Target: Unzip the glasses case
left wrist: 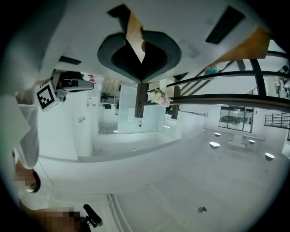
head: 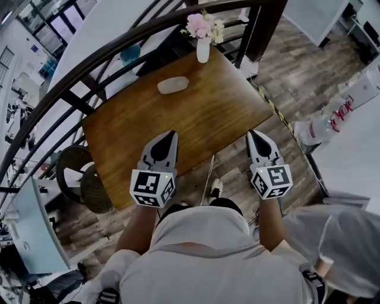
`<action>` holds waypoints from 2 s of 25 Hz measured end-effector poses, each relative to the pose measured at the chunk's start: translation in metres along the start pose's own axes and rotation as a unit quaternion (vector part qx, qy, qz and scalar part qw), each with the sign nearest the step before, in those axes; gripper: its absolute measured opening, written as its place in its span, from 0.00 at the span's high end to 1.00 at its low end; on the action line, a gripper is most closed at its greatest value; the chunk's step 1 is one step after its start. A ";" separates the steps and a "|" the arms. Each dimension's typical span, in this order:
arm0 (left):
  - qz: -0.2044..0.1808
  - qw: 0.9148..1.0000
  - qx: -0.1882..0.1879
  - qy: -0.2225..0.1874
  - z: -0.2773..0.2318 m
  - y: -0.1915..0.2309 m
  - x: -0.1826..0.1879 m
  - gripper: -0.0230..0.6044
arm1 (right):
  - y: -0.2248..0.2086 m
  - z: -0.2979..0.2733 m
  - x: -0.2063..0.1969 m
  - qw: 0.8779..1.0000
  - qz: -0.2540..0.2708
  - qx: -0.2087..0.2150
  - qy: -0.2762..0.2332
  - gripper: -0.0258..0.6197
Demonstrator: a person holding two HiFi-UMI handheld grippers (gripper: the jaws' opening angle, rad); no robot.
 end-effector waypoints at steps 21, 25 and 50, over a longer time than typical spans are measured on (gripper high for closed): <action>0.055 0.991 0.118 0.033 -0.059 0.089 -0.021 0.94 | -0.021 -0.181 0.020 0.990 0.019 0.120 0.069 0.88; 0.042 0.989 0.138 0.024 -0.043 0.129 -0.028 0.94 | 0.024 -0.217 0.027 0.984 0.051 0.149 0.083 0.88; 0.106 0.960 0.246 0.074 -0.083 0.132 -0.046 0.94 | -0.010 -0.329 0.024 0.946 0.091 0.264 0.163 0.78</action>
Point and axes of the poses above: the fingertips, and each gripper's own axes: z backward along the fingers, y to its left, x out of its top, the point moved 7 cm from there along z, backward along the fingers, and after that the axes turned 13 degrees about -z, right-handed, at the moved point
